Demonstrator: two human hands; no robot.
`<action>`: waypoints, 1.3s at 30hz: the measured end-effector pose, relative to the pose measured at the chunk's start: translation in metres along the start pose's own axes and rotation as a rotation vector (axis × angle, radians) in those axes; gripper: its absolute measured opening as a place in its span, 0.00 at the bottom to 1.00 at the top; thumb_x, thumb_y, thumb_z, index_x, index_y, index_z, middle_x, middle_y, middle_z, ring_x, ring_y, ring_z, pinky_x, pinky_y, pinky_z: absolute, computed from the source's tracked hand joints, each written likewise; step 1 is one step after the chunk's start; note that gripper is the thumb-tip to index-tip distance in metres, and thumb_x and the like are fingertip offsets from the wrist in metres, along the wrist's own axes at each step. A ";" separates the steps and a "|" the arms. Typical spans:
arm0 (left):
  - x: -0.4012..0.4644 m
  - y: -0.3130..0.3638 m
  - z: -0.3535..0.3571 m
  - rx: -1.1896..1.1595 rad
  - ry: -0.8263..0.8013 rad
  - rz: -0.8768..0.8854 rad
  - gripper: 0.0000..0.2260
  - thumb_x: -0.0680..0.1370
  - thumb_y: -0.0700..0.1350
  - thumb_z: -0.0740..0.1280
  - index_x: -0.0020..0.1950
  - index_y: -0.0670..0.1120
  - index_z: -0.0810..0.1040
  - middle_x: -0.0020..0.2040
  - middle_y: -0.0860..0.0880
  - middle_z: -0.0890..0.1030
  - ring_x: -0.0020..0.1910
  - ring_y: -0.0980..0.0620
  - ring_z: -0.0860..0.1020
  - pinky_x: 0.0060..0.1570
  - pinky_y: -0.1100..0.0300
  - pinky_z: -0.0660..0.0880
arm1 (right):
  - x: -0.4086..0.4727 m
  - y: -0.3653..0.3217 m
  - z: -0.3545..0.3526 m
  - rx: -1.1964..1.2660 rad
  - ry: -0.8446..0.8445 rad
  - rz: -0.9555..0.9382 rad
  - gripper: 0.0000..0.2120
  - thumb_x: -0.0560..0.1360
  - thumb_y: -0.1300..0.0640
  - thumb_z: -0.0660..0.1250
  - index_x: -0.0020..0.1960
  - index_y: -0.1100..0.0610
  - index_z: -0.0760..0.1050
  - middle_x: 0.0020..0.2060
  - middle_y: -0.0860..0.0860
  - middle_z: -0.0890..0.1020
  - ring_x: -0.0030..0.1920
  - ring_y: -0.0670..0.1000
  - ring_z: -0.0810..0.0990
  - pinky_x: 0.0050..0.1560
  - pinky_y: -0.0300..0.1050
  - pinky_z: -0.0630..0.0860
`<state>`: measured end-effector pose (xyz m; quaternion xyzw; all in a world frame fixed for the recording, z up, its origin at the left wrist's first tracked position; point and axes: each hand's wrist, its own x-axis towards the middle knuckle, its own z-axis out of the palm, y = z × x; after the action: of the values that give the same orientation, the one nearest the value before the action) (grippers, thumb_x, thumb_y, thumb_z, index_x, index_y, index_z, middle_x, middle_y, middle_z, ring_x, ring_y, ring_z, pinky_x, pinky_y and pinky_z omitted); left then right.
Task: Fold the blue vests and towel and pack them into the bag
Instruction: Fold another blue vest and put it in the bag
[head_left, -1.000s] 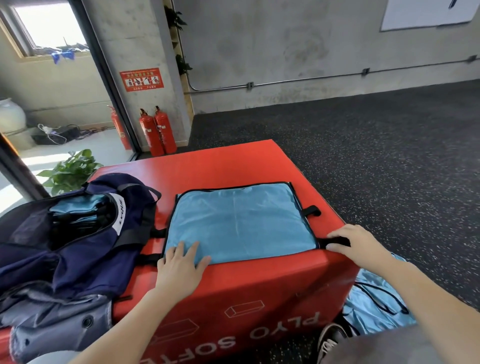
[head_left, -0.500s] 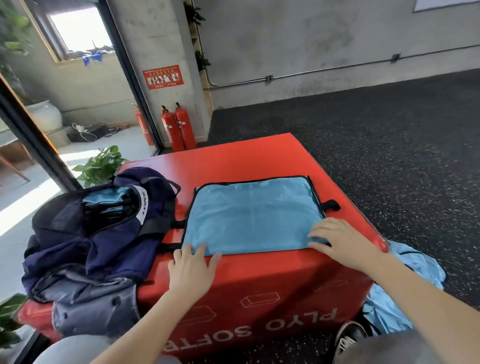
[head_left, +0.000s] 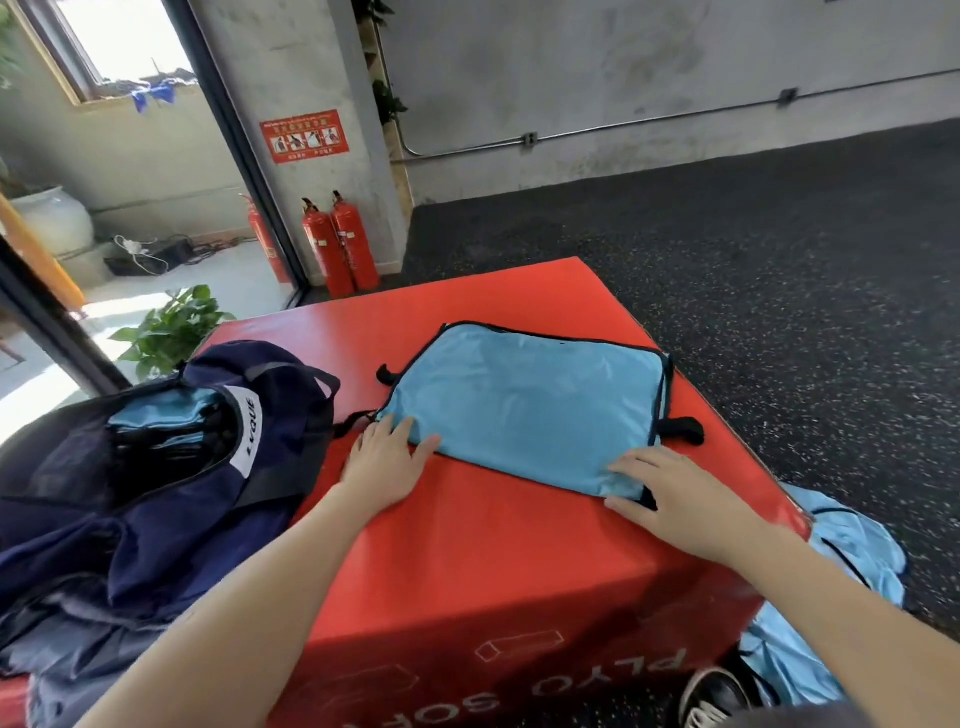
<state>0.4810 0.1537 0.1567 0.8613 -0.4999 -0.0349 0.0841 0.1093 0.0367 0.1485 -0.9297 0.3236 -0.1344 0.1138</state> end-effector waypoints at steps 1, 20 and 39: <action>0.016 0.002 -0.002 -0.014 -0.011 0.011 0.32 0.81 0.67 0.52 0.78 0.48 0.64 0.79 0.42 0.62 0.78 0.42 0.59 0.75 0.45 0.57 | 0.002 -0.002 0.001 0.004 -0.002 -0.006 0.28 0.76 0.32 0.60 0.68 0.48 0.75 0.63 0.41 0.76 0.66 0.45 0.73 0.67 0.39 0.68; -0.050 0.000 -0.023 -0.070 0.004 0.159 0.27 0.81 0.65 0.56 0.78 0.57 0.64 0.82 0.48 0.54 0.79 0.44 0.58 0.75 0.45 0.54 | 0.048 -0.089 -0.001 -0.167 -0.158 0.073 0.08 0.77 0.46 0.64 0.50 0.49 0.78 0.48 0.46 0.81 0.52 0.50 0.79 0.49 0.48 0.75; -0.155 -0.070 -0.052 -0.413 0.008 0.095 0.11 0.79 0.47 0.70 0.61 0.50 0.84 0.56 0.53 0.84 0.56 0.56 0.80 0.58 0.67 0.71 | 0.039 -0.167 0.032 0.337 -0.076 -0.021 0.09 0.77 0.49 0.71 0.54 0.51 0.82 0.47 0.42 0.82 0.49 0.42 0.79 0.55 0.40 0.73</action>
<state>0.4717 0.3277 0.1913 0.8015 -0.5217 -0.1292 0.2621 0.2441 0.1435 0.1756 -0.9052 0.2821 -0.1528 0.2787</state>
